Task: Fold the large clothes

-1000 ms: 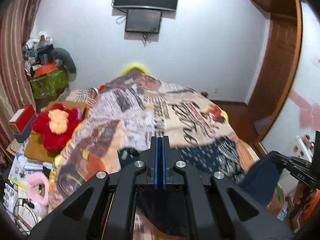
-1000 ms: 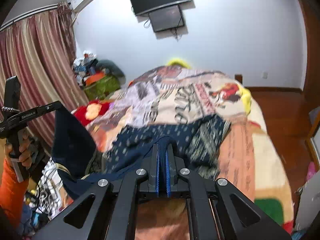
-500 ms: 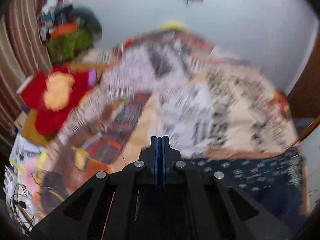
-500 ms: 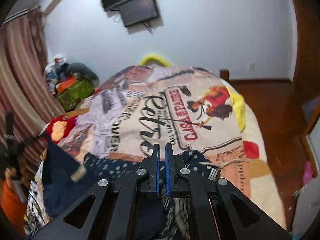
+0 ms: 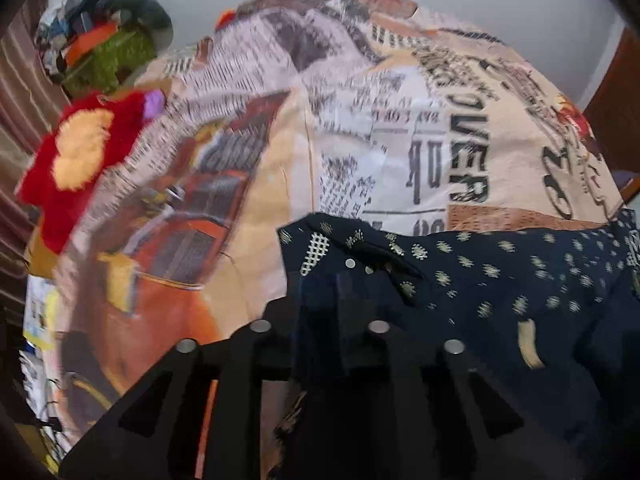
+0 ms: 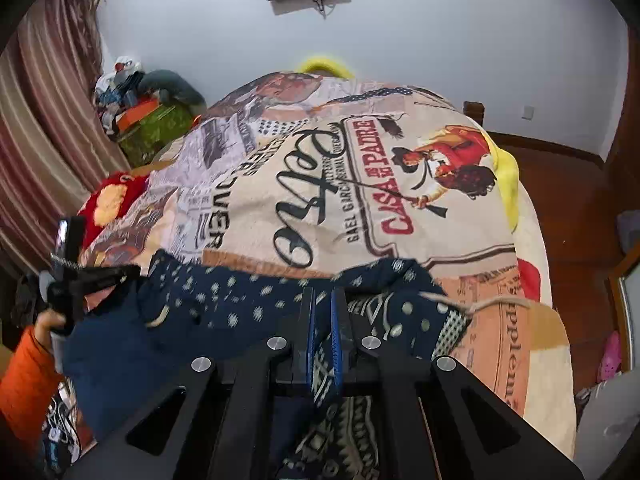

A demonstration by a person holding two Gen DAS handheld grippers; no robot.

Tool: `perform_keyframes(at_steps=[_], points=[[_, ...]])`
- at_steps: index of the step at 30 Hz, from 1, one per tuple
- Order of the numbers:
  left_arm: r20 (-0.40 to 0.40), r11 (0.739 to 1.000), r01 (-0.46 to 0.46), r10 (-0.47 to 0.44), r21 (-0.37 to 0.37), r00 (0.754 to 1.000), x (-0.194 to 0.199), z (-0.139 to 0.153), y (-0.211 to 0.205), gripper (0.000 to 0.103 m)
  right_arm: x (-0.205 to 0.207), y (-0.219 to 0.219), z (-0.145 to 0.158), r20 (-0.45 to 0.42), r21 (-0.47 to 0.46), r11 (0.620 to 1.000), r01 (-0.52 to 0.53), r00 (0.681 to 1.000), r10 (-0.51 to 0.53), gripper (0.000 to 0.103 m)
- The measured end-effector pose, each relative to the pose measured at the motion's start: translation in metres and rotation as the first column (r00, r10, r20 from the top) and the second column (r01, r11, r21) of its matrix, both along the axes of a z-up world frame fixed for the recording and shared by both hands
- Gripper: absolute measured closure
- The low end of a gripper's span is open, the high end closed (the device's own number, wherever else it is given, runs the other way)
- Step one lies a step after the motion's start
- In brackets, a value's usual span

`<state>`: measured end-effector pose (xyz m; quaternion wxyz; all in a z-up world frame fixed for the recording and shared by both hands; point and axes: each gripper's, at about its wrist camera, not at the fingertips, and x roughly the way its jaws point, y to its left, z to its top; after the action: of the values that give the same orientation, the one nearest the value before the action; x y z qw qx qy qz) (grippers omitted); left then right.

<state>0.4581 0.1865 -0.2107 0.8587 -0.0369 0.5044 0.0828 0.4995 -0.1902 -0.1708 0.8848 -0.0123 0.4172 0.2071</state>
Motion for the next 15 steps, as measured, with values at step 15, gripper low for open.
perform_keyframes(at_steps=[15], points=[[0.163,0.99,0.131,-0.138,0.049,0.977,-0.099,0.078,-0.045,0.039,-0.135,0.015,0.076,0.367,-0.111,0.994,-0.016,0.929,0.056,0.099]])
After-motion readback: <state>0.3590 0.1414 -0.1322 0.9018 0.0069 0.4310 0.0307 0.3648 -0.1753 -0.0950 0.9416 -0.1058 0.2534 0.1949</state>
